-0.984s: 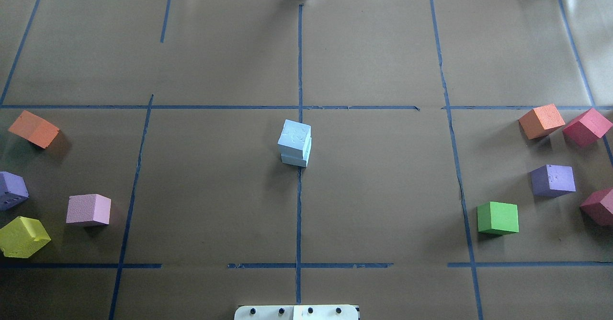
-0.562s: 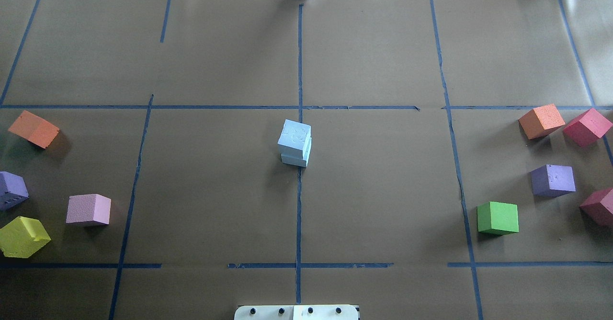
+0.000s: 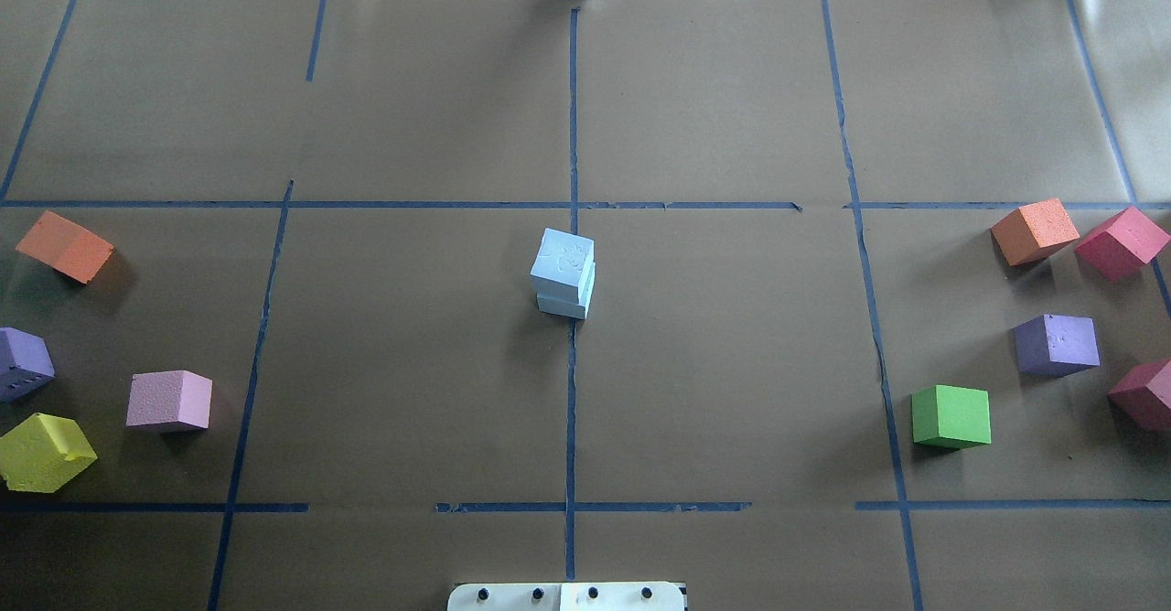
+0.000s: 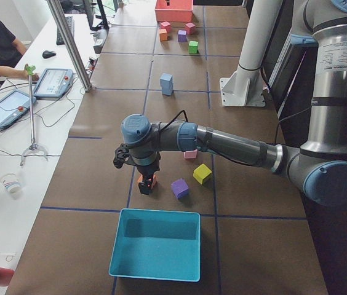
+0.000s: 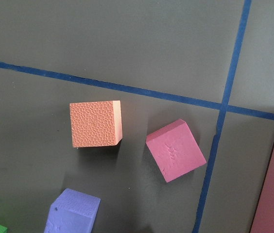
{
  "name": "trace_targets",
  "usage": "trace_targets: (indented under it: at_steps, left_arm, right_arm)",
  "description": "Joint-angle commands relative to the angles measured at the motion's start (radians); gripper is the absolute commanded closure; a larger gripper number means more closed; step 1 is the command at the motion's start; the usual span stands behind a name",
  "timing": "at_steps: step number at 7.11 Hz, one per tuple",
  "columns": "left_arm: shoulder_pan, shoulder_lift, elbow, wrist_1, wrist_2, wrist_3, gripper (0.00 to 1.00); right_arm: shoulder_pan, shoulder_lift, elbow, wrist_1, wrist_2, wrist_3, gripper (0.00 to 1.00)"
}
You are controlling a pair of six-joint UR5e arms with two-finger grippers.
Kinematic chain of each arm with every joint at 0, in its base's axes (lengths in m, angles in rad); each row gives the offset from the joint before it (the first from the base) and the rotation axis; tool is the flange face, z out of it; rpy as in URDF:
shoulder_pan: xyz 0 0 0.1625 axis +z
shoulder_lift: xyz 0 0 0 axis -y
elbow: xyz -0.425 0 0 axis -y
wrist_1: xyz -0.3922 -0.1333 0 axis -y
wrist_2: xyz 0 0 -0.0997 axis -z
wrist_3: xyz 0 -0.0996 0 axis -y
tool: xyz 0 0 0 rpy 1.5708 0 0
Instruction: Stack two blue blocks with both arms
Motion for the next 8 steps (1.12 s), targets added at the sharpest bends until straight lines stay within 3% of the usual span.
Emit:
trace_targets:
  at_steps: [1, 5, 8]
  left_arm:
    - [0.0, 0.007, 0.012, -0.074, -0.003, 0.0, 0.0]
    - [0.006, -0.001, 0.004, -0.074, -0.007, 0.004, 0.0]
    - [0.008, -0.005, -0.025, -0.073, -0.002, 0.004, 0.0]
  right_arm:
    - [-0.02, 0.003, -0.01, 0.029, -0.002, 0.005, 0.0]
    - [-0.024, 0.037, -0.052, 0.041, -0.002, 0.012, 0.0]
    - [-0.024, 0.039, -0.095, 0.114, 0.0, 0.015, 0.0]
